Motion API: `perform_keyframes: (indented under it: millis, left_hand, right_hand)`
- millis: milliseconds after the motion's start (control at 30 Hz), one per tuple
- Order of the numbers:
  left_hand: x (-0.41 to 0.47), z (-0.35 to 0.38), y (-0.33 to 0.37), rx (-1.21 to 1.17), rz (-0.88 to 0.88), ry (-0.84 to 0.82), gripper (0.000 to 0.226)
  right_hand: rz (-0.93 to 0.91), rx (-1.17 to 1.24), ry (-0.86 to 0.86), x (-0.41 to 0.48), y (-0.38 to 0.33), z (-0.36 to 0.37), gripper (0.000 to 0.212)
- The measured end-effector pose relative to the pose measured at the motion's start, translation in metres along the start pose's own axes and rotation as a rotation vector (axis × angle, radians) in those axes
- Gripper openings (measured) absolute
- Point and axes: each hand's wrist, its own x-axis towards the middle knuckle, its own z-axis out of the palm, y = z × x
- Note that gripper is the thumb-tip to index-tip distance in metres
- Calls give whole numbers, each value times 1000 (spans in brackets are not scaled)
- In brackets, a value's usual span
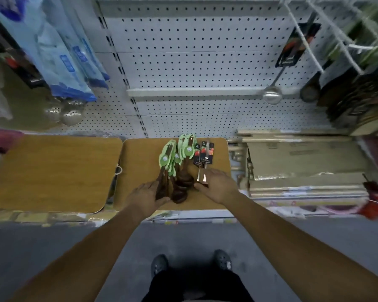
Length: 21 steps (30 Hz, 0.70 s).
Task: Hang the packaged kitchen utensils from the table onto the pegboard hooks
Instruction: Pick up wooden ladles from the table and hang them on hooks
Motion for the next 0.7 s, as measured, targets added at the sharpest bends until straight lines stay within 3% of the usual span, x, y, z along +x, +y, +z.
perform_keyframes:
  millis: [133, 200, 300, 567, 700]
  left_hand:
    - [14, 15, -39, -44, 11, -54, 91]
    - [20, 22, -55, -68, 3, -43, 83]
    - [34, 35, -66, -86, -1, -15, 73]
    - [69, 85, -84, -196, -45, -95, 74]
    - [98, 95, -88, -238, -57, -58, 74]
  right_hand:
    - [87, 27, 6, 6, -19, 24, 66]
    - [113, 66, -1, 11, -23, 36, 65]
    - [130, 90, 1, 22, -20, 55, 58]
    - [196, 104, -44, 56, -6, 93, 47]
    - [180, 58, -59, 93, 2, 105, 37]
